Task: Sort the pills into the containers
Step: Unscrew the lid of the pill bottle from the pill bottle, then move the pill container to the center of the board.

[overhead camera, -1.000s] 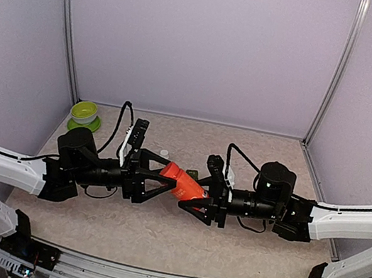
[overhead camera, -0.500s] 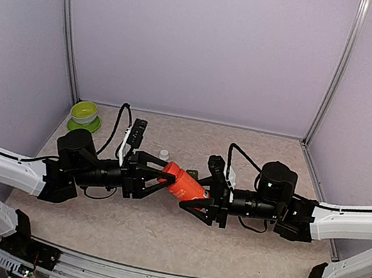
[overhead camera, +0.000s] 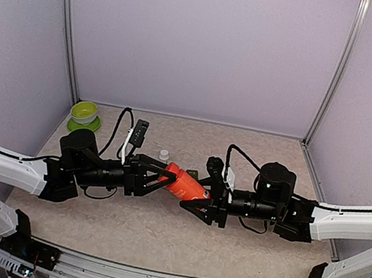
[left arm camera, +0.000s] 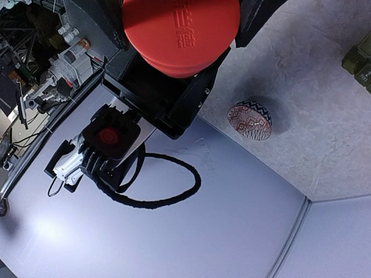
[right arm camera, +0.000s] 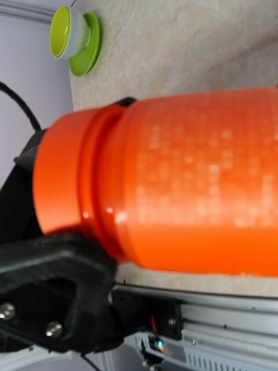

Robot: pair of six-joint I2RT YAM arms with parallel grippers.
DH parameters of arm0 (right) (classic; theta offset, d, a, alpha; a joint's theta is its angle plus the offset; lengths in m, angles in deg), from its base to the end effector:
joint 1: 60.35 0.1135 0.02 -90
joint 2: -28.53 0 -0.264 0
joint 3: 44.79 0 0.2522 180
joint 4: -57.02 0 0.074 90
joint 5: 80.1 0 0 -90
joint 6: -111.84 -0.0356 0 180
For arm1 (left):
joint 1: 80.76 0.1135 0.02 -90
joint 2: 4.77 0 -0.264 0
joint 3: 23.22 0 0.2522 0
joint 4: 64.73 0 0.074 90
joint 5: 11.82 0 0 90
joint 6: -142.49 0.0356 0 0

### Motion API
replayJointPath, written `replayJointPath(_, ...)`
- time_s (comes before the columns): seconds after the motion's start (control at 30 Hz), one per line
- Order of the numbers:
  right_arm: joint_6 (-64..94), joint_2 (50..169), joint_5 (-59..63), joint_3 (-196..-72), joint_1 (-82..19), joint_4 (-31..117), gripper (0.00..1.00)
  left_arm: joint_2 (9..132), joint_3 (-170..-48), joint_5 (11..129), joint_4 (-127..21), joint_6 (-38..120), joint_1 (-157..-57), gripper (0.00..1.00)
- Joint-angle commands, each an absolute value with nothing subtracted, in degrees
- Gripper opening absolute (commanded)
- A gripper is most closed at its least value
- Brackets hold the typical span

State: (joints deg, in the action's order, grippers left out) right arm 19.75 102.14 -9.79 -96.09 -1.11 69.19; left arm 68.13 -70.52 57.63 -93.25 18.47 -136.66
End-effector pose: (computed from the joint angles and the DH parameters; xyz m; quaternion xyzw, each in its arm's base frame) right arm 0.1353 0.2508 0.2521 -0.4578 0.6110 0.4353 0.4771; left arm 0.1450 -0.2364 0.2623 0.2556 0.6410 -0.5910 0.4179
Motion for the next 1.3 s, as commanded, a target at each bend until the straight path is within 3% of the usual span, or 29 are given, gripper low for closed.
replayJointPath(0.0,22.7,101.5,-5.4,-94.3,-2.1,71.7,0.29,65.5,-72.6,62.0,-85.5,13.2,-134.6,0.41)
replayJointPath(0.5,26.0,103.0,-2.9,-93.1,-2.1,71.8,0.28,63.9,-74.0,66.6,-77.3,5.4,-133.9,0.40)
replayJointPath(0.6,26.0,103.4,-2.9,-93.6,-2.1,71.9,0.27,64.0,-74.2,66.7,-77.6,4.6,-134.9,0.46)
replayJointPath(0.77,24.9,103.1,-4.6,-94.0,-2.1,72.9,0.27,64.0,-73.5,66.5,-79.8,5.8,-135.7,0.69)
replayJointPath(1.03,24.2,101.7,-4.8,-93.4,-2.1,72.3,0.27,62.5,-72.9,69.2,-79.3,7.9,-135.2,0.68)
replayJointPath(1.27,23.5,95.3,-1.2,-90.5,-2.1,70.4,0.27,56.9,-67.9,82.5,-70.7,9.3,-136.3,0.70)
